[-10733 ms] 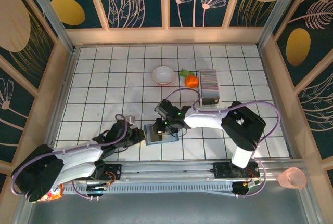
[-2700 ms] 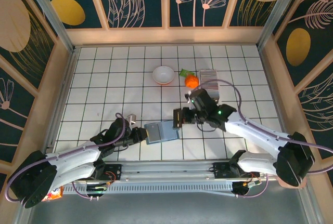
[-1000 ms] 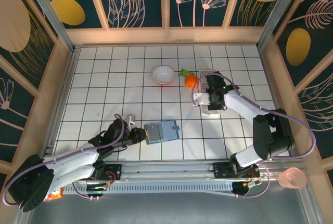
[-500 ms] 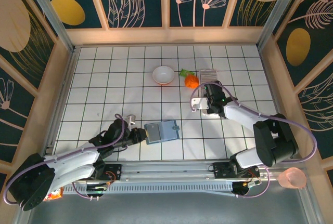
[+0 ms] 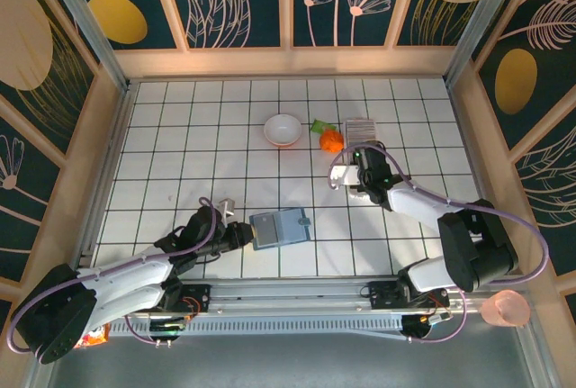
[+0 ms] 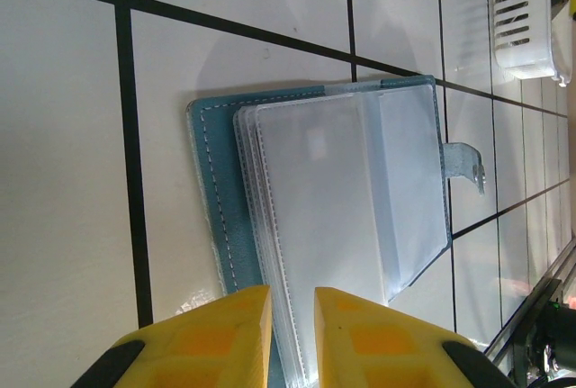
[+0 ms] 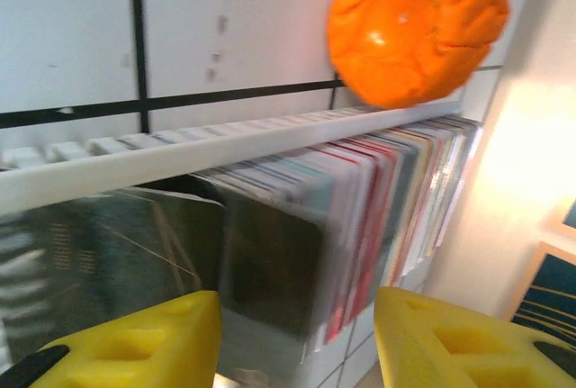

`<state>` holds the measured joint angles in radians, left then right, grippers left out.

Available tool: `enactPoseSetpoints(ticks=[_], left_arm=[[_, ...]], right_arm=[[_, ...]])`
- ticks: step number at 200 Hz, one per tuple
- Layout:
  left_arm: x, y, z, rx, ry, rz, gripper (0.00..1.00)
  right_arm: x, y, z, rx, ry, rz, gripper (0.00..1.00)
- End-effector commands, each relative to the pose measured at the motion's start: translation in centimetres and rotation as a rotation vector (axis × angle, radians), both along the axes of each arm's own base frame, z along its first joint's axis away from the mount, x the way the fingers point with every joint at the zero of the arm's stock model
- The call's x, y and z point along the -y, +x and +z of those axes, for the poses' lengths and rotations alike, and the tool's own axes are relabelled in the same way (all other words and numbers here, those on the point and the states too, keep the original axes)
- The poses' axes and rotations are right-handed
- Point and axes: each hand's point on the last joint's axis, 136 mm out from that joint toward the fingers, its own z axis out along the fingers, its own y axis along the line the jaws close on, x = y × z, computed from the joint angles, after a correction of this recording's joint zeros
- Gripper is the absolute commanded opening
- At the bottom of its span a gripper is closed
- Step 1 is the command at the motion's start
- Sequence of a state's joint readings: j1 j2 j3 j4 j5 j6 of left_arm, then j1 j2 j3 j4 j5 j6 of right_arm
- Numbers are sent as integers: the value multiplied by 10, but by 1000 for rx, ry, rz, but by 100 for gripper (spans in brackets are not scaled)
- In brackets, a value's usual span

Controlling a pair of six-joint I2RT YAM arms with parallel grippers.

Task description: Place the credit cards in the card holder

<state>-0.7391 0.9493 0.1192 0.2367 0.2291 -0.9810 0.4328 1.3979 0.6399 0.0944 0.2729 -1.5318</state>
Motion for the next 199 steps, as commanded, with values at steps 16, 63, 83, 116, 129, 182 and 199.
enactPoseSetpoints(ticks=[16,63,83,116,129,182,199], left_arm=[[4,1,5,9,-28,-5,20],[5,0,4,4,-33,-9,19],[4,-1,4,5,-32,-7,19],[4,0,4,5,-29,-9,19],[4,0,3,5,-27,-9,19],[1,-1,1,3,-7,-3,19],[0,-1,1,4,-10,-2,19]], right_arm=[[1,11,22,80,21,-19,49],[4,2,13,-13,61,-37,75],[9,3,16,-24,61,-48,99],[17,8,12,-80,45,-63,99],[18,13,10,-85,40,-71,99],[12,13,-8,-220,18,-50,99],[9,6,-12,-254,22,-31,99]])
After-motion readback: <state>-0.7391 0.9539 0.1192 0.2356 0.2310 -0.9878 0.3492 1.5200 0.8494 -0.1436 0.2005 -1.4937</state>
